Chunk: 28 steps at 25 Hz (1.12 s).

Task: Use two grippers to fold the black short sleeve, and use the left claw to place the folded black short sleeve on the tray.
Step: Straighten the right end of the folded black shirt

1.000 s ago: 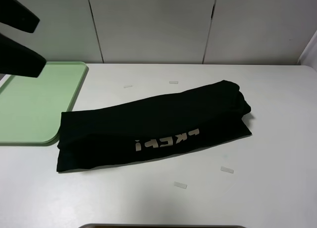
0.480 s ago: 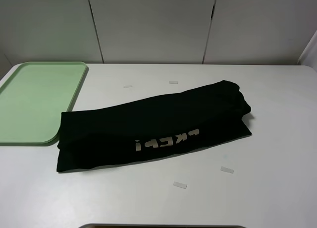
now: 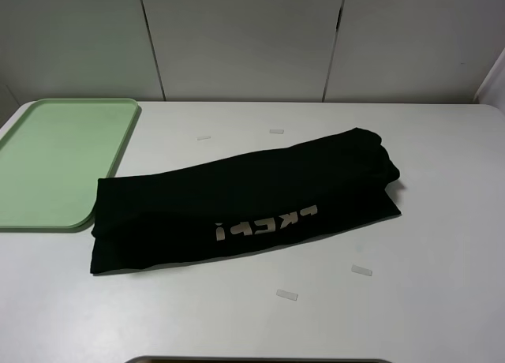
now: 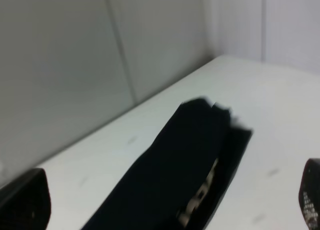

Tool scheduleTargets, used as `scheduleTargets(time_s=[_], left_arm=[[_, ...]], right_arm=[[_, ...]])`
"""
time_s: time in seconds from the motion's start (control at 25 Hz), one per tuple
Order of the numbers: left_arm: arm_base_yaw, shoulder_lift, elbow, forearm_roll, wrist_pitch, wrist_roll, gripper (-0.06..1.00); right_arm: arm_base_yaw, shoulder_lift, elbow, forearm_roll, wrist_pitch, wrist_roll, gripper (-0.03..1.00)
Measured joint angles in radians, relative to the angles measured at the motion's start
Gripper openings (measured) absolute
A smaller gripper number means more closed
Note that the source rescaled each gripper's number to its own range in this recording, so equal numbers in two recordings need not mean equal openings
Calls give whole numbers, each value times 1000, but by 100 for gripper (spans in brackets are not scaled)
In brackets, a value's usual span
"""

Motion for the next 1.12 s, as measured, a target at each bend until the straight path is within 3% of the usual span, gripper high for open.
scheduleTargets(time_s=[0.12, 0.24, 0.6, 1.12], left_arm=[[0, -65, 57, 135, 72, -59, 100], [0, -74, 106, 207, 125, -99, 100], [0, -77, 268, 223, 114, -146, 100], [0, -77, 286, 235, 150, -166, 100]], right_arm=[[0, 0, 0, -15, 1, 0, 100], [0, 0, 0, -17, 1, 0, 100], [0, 0, 76, -19, -3, 0, 100], [0, 0, 261, 14, -48, 26, 100]])
